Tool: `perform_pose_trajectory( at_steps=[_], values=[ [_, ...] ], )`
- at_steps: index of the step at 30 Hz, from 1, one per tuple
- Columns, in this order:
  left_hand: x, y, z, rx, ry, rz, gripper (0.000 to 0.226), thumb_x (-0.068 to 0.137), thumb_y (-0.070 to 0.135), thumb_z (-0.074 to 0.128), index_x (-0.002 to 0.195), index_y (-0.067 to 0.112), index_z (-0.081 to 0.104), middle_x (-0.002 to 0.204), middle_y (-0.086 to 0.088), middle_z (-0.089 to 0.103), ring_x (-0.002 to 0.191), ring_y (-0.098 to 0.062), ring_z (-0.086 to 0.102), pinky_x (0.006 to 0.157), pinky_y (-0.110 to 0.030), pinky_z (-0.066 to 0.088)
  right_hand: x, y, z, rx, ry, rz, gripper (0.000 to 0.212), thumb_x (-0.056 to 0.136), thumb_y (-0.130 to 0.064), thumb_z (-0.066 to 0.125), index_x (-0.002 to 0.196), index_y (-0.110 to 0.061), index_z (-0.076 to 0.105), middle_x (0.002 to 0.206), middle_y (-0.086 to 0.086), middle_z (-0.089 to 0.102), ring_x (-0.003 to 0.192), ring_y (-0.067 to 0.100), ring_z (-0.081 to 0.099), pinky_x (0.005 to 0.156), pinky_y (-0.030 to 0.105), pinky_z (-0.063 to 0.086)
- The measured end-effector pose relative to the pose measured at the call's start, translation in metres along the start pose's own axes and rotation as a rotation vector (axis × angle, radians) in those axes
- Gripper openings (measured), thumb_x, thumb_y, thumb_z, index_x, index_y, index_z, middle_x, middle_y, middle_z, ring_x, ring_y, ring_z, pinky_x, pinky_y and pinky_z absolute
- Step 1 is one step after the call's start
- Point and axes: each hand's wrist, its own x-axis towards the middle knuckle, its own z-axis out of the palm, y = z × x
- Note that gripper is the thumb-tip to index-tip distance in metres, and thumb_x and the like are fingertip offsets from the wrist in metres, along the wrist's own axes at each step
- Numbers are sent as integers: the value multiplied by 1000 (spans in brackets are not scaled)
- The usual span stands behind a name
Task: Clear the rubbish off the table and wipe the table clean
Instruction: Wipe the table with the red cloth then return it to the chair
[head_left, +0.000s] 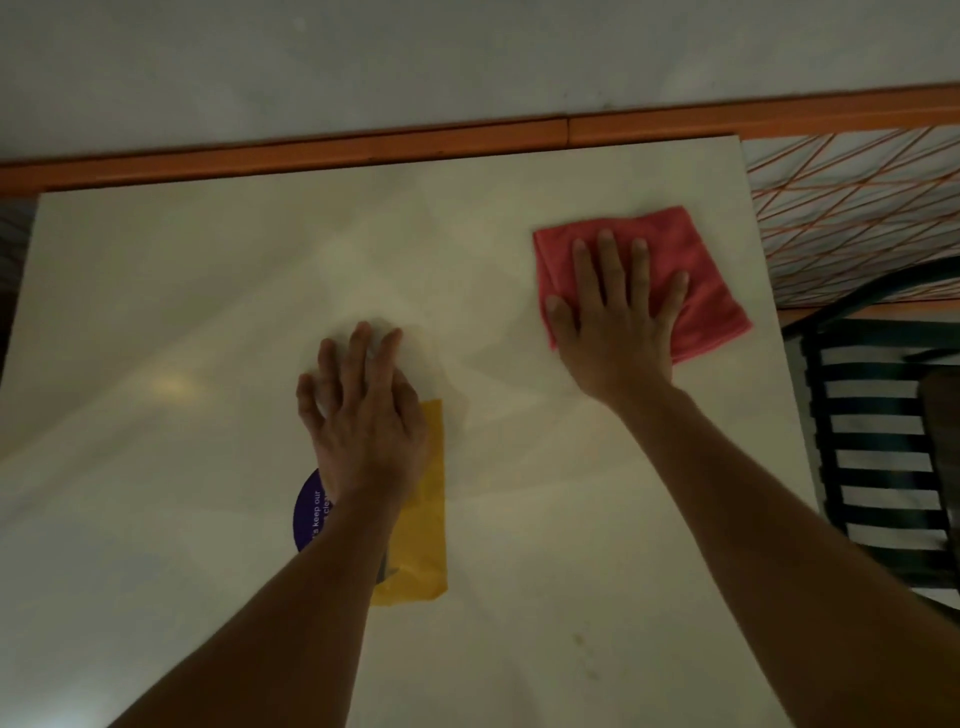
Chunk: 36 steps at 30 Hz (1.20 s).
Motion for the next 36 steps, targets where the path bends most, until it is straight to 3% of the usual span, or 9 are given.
perform_pose_trajectory(
  at_steps=[4, 14, 29, 36],
  values=[
    [1, -2, 1, 3, 27, 23, 51, 103, 34, 33, 154, 33, 33, 165, 3, 28, 154, -30, 16, 123, -54, 13, -62, -30, 4, 15, 33, -34, 65, 99, -55, 34, 155, -22, 28, 162, 6, 24, 150, 35, 17, 114, 69, 8],
    [2, -3, 3, -14, 10, 45, 51, 103, 36, 28, 154, 31, 32, 165, 2, 25, 155, -31, 13, 123, -56, 12, -224, -94, 0, 66, -151, -58, 68, 97, -57, 41, 156, -25, 26, 165, 1, 14, 152, 31, 8, 114, 68, 11],
    [1, -12, 3, -99, 67, 113, 51, 98, 34, 37, 148, 28, 43, 159, 2, 38, 152, -32, 23, 121, -58, 15, -162, -101, 11, 69, -78, 14, 63, 101, -59, 24, 157, -31, 15, 166, -1, 12, 153, 29, 3, 116, 66, 0],
    [-21, -19, 6, -129, 23, 282, 48, 101, 33, 40, 148, 27, 45, 159, 3, 39, 151, -28, 25, 123, -50, 17, -324, -80, 12, 59, -7, 127, 61, 97, -53, 41, 153, -29, 33, 162, -2, 23, 150, 29, 19, 114, 66, 17]
  ],
)
